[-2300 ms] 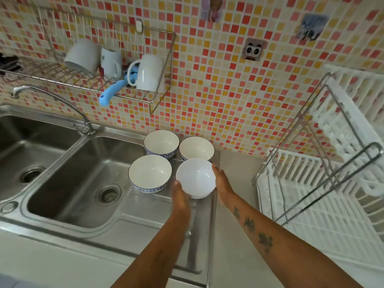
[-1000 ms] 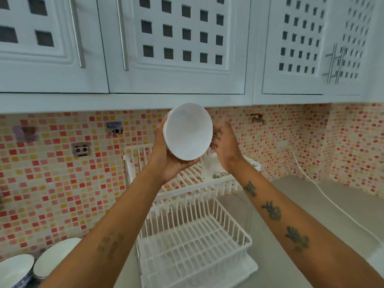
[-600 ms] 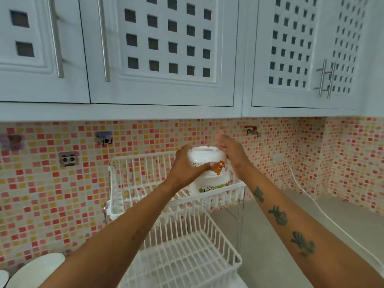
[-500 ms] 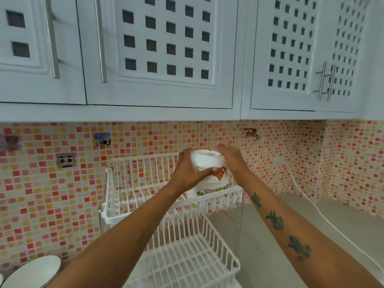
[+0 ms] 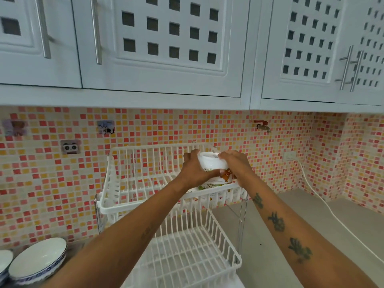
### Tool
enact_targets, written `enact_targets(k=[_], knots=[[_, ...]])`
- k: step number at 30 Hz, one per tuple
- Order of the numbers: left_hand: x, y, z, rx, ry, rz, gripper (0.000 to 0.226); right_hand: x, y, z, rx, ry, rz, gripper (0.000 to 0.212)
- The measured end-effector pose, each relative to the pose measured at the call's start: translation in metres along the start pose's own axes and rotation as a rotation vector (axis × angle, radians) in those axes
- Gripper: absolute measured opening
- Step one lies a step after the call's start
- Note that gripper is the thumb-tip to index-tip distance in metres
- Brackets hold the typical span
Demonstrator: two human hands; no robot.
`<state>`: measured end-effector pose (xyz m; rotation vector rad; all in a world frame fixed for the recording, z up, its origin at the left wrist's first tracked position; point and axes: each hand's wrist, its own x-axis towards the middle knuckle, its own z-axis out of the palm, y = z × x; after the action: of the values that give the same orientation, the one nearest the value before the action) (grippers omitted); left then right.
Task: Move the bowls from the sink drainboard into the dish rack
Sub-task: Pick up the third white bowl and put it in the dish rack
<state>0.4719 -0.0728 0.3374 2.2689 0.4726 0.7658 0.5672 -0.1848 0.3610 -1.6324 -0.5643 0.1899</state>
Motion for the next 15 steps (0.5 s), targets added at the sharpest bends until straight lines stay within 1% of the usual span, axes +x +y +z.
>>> enact_targets(k=[3, 4, 7, 8, 12, 15], knots=[[0.0016, -0.0038, 0.0040, -0.003, -0.050, -0.032, 0.109, 0.0042, 0.0061, -0.0004, -0.039, 0.013, 0.007, 0.037], [0.0011, -0.0038, 0.0046, -0.015, -0.059, -0.048, 0.108, 0.0054, 0.0076, 0.0001, -0.066, 0.032, 0.005, 0.035], [0.0021, -0.0038, 0.0039, -0.099, -0.067, -0.096, 0.104, 0.0052, 0.0091, 0.0024, -0.116, 0.059, -0.024, 0.019], [0.0021, -0.0034, 0.0030, -0.138, -0.072, -0.119, 0.103, 0.0045, 0.0087, 0.0030, -0.123, 0.051, -0.018, 0.019], [0.0032, -0.0044, -0.0015, -0.235, -0.084, -0.290, 0.093, 0.0040, 0.0079, 0.0029, -0.131, -0.009, 0.011, 0.028], [0.0025, -0.0073, -0.0029, -0.289, -0.130, -0.318, 0.085, 0.0052, 0.0066, 0.0005, -0.122, -0.044, 0.014, 0.031]])
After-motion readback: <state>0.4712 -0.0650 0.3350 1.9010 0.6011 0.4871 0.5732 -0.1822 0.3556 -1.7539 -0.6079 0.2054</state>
